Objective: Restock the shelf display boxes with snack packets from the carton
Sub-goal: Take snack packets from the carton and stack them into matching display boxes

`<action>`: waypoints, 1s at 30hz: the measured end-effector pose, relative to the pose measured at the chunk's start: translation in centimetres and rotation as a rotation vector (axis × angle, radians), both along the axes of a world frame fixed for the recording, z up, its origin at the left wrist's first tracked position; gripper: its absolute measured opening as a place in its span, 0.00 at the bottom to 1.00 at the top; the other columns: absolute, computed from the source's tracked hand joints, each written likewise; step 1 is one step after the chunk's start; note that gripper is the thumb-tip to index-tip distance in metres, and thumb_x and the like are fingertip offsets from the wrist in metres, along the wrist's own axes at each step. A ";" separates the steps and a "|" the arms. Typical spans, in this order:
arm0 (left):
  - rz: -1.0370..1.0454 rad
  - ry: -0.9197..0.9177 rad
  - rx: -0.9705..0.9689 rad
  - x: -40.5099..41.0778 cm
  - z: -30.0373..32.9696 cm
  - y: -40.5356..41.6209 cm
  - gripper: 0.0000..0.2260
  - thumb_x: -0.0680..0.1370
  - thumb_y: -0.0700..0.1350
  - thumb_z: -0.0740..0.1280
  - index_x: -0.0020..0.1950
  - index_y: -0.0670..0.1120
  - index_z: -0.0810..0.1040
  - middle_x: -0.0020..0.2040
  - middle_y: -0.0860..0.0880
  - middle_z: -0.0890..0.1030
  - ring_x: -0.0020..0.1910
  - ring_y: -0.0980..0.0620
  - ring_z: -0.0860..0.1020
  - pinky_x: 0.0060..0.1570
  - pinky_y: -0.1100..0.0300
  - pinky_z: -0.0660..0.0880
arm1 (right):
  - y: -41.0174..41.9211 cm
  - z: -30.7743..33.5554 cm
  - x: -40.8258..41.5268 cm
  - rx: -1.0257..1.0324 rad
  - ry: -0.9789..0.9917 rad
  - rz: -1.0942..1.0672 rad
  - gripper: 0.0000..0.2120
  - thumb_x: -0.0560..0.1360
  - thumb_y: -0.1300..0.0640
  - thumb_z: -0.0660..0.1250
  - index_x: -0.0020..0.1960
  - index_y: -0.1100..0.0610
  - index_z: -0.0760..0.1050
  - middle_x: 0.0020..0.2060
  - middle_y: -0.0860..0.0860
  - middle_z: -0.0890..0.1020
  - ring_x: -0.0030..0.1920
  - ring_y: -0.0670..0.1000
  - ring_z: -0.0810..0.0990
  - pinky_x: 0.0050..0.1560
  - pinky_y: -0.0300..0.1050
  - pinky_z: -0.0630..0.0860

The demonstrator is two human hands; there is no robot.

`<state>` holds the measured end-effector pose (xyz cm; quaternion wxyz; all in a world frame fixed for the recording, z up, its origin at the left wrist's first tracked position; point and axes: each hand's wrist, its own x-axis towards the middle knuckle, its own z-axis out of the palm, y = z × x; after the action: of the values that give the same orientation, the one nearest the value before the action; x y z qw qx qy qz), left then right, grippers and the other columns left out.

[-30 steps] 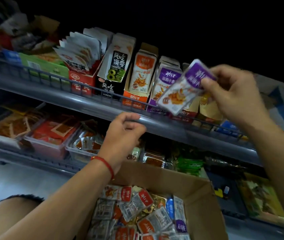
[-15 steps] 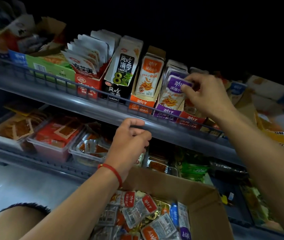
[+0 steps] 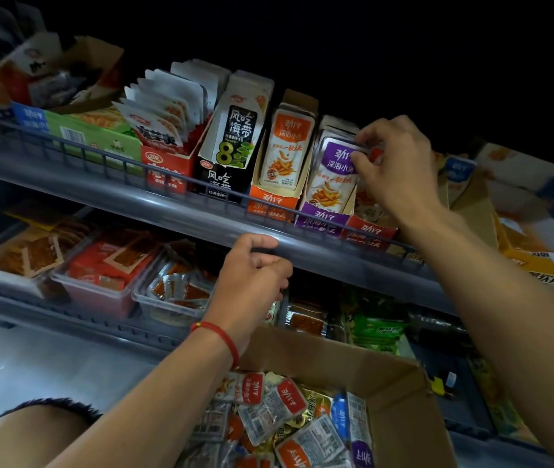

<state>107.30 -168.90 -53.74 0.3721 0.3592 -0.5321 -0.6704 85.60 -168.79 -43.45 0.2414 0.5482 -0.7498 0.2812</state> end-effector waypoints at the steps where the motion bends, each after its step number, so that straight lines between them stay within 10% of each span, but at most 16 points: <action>1: 0.001 -0.005 -0.001 0.0 0.0 0.0 0.13 0.77 0.38 0.71 0.58 0.50 0.75 0.44 0.48 0.83 0.42 0.51 0.82 0.39 0.61 0.78 | -0.1 0.0 0.0 -0.003 0.002 -0.003 0.13 0.80 0.52 0.70 0.63 0.52 0.76 0.64 0.52 0.75 0.61 0.51 0.75 0.49 0.39 0.73; 22: -0.179 -0.323 -0.237 -0.3 -2.1 1.5 0.08 0.77 0.40 0.69 0.52 0.52 0.78 0.47 0.44 0.83 0.46 0.44 0.83 0.43 0.51 0.80 | 8.5 -3.0 0.7 0.021 0.035 0.184 0.10 0.80 0.55 0.67 0.60 0.54 0.78 0.56 0.50 0.77 0.48 0.45 0.75 0.50 0.40 0.70; 30: -1.009 -0.980 -0.541 -0.9 -8.5 5.9 0.11 0.78 0.45 0.71 0.59 0.50 0.79 0.55 0.50 0.81 0.51 0.53 0.78 0.47 0.63 0.75 | 18.7 -15.2 2.5 0.667 -0.190 0.231 0.11 0.80 0.51 0.65 0.61 0.47 0.78 0.54 0.44 0.79 0.50 0.44 0.78 0.52 0.45 0.79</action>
<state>106.39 -163.02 -62.21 -0.1839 0.2250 -0.8829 -0.3688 88.12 -150.06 -58.61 -0.0546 0.6493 -0.7525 0.0964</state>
